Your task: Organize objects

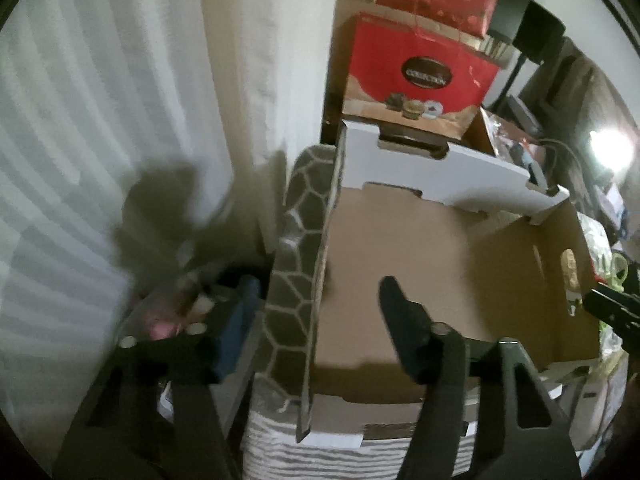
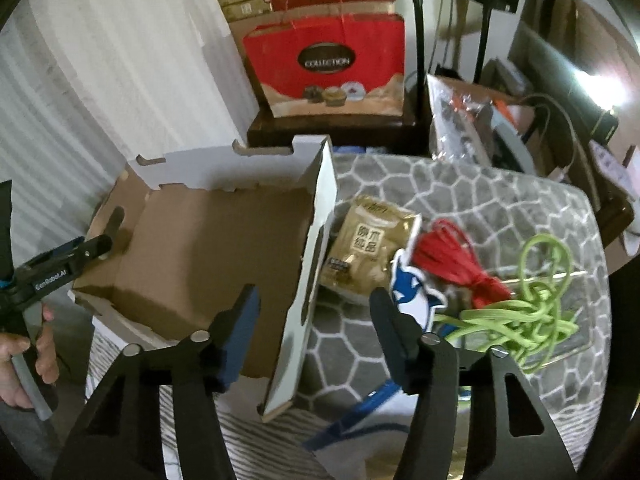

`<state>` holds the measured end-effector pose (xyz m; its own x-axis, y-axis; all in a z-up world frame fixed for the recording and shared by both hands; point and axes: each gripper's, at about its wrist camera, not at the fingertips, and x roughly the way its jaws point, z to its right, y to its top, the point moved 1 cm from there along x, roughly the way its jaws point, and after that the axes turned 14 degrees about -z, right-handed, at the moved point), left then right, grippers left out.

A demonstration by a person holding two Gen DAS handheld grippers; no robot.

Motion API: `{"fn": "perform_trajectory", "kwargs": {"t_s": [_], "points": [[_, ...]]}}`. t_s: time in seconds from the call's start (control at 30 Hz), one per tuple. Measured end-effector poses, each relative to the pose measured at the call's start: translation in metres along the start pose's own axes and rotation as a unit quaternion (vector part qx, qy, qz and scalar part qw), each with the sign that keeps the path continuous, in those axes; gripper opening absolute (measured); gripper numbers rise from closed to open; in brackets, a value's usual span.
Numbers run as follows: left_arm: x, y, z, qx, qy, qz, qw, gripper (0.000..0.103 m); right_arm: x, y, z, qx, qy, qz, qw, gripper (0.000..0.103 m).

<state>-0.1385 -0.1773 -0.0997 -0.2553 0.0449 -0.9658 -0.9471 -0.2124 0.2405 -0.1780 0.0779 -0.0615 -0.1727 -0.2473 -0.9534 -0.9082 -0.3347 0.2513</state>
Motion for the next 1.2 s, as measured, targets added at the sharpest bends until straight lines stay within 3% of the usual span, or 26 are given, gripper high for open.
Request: {"fn": "perform_trajectory", "kwargs": {"t_s": [0.2, 0.3, 0.6, 0.83, 1.03, 1.2], "points": [[0.012, 0.003, 0.005, 0.014, -0.001, -0.023, 0.9997, 0.028, 0.017, 0.003, -0.002, -0.001, 0.007, -0.028, 1.0, 0.029], [0.013, 0.001, 0.011, 0.018, 0.008, -0.025, 0.9995, 0.025, 0.025, 0.003, -0.005, -0.005, 0.029, -0.044, 0.999, 0.021], [-0.012, -0.017, 0.006, 0.007, 0.003, 0.003, 1.0, 0.023, 0.014, -0.009, -0.017, -0.029, 0.012, -0.035, 0.999, 0.021], [-0.039, -0.058, 0.003, 0.012, 0.006, 0.031, 0.9994, 0.023, -0.005, -0.04, -0.029, -0.055, 0.013, -0.025, 0.998, 0.021], [-0.039, -0.087, -0.002, 0.006, -0.009, 0.024, 0.9997, 0.023, -0.01, -0.073, -0.031, -0.062, 0.017, -0.022, 0.998, 0.021], [-0.026, -0.09, 0.007, 0.015, 0.017, 0.012, 0.9997, 0.024, 0.0, -0.083, -0.032, -0.06, 0.001, -0.026, 0.998, 0.021]]}}
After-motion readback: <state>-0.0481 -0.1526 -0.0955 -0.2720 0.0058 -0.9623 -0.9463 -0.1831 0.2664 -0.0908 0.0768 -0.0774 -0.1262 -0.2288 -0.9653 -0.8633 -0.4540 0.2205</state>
